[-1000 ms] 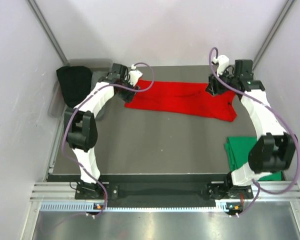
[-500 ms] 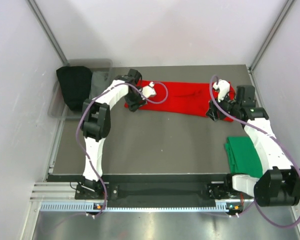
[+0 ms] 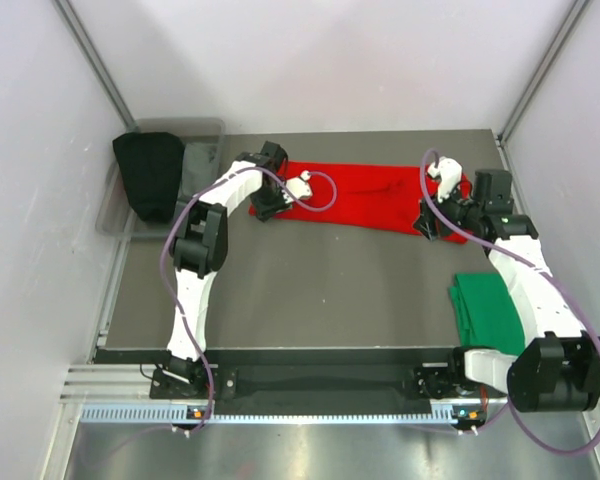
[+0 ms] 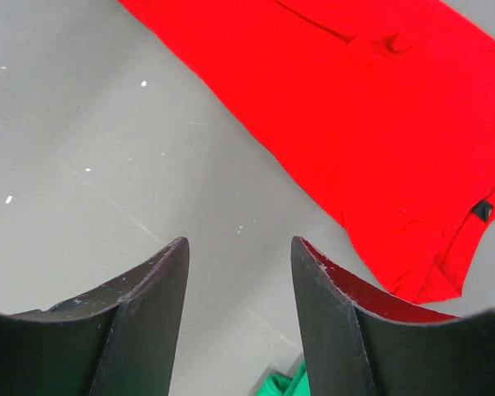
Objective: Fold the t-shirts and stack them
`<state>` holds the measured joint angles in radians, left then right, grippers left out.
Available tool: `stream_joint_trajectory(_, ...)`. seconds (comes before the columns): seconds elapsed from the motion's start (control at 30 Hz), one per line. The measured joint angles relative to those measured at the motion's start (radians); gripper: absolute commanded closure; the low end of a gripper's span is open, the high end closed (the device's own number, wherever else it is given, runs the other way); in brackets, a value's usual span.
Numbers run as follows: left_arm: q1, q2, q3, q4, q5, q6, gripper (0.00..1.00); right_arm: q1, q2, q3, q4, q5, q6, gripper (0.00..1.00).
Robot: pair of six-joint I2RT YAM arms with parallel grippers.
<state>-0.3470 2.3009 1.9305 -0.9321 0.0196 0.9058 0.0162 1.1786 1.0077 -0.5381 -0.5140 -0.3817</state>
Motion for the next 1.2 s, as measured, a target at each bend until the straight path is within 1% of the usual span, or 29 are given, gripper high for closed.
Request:
stream_joint_trajectory(0.03,0.0,0.005,0.0,0.002,-0.012,0.003,0.72,0.0,0.005,0.0,0.001,0.005,0.0,0.47)
stream_joint_trajectory(0.1,-0.001,0.011,0.003,0.002,-0.033,0.009,1.0,0.0,0.026,0.0,0.012,0.024,0.0,0.47)
stream_joint_trajectory(0.23,-0.006,0.014,0.0,-0.004,-0.063,0.011,1.0,-0.031,0.086,0.001,0.034,0.06,0.003,0.47)
stream_joint_trajectory(0.33,-0.017,-0.037,-0.084,0.02,-0.073,0.001,1.0,-0.052,0.16,0.024,0.035,0.111,0.009,0.47)
stream_joint_trajectory(0.43,-0.037,-0.153,-0.272,0.023,-0.069,-0.024,1.0,-0.056,0.254,0.087,0.033,0.154,0.011,0.47)
stream_joint_trajectory(0.6,-0.117,-0.376,-0.575,-0.063,-0.041,-0.089,1.0,-0.064,0.42,0.223,0.033,0.2,0.01,0.45)
stream_joint_trajectory(0.63,-0.142,-0.417,-0.619,-0.082,-0.028,-0.104,0.99,-0.067,0.45,0.249,0.034,0.205,0.01,0.45)
stream_joint_trajectory(0.7,-0.194,-0.492,-0.69,-0.111,0.011,-0.14,0.85,-0.071,0.504,0.304,0.029,0.211,0.01,0.45)
stream_joint_trajectory(0.73,-0.219,-0.522,-0.711,-0.129,0.035,-0.156,0.75,-0.072,0.538,0.335,0.026,0.214,0.01,0.44)
stream_joint_trajectory(0.77,-0.24,-0.544,-0.725,-0.149,0.067,-0.177,0.56,-0.072,0.569,0.365,0.025,0.216,0.011,0.45)
stream_joint_trajectory(0.83,-0.277,-0.583,-0.742,-0.194,0.132,-0.216,0.51,-0.072,0.628,0.418,0.022,0.217,0.016,0.44)
stream_joint_trajectory(0.87,-0.291,-0.599,-0.745,-0.216,0.164,-0.233,0.42,-0.072,0.652,0.439,0.022,0.217,0.019,0.44)
stream_joint_trajectory(0.97,-0.31,-0.661,-0.74,-0.258,0.231,-0.277,0.39,-0.072,0.715,0.489,0.016,0.217,0.029,0.44)
stream_joint_trajectory(1.07,-0.309,-0.709,-0.708,-0.267,0.238,-0.303,0.39,-0.072,0.773,0.544,0.009,0.222,0.037,0.43)
stream_joint_trajectory(1.2,-0.308,-0.715,-0.689,-0.233,0.219,-0.332,0.4,-0.072,0.853,0.615,-0.008,0.234,0.038,0.43)
